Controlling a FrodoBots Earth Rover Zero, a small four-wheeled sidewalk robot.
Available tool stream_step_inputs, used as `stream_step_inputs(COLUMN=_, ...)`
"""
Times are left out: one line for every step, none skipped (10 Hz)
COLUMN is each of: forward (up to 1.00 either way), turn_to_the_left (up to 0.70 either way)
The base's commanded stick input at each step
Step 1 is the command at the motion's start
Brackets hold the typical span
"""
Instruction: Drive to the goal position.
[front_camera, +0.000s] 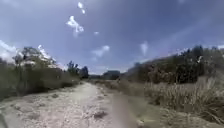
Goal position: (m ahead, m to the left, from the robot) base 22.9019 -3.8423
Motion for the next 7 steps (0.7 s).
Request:
stream_step_inputs(forward=0.85, turn_to_the_left=0.38)
stream_step_inputs(forward=0.85, turn_to_the_left=0.38)
stream_step_inputs(forward=0.85, turn_to_the_left=0.38)
stream_step_inputs(forward=0.85, turn_to_the_left=0.38)
stream_step_inputs(forward=0.85, turn_to_the_left=0.38)
stream_step_inputs(forward=0.85, turn_to_the_left=0.33)
stream_step_inputs(forward=0.85, turn_to_the_left=0.04)
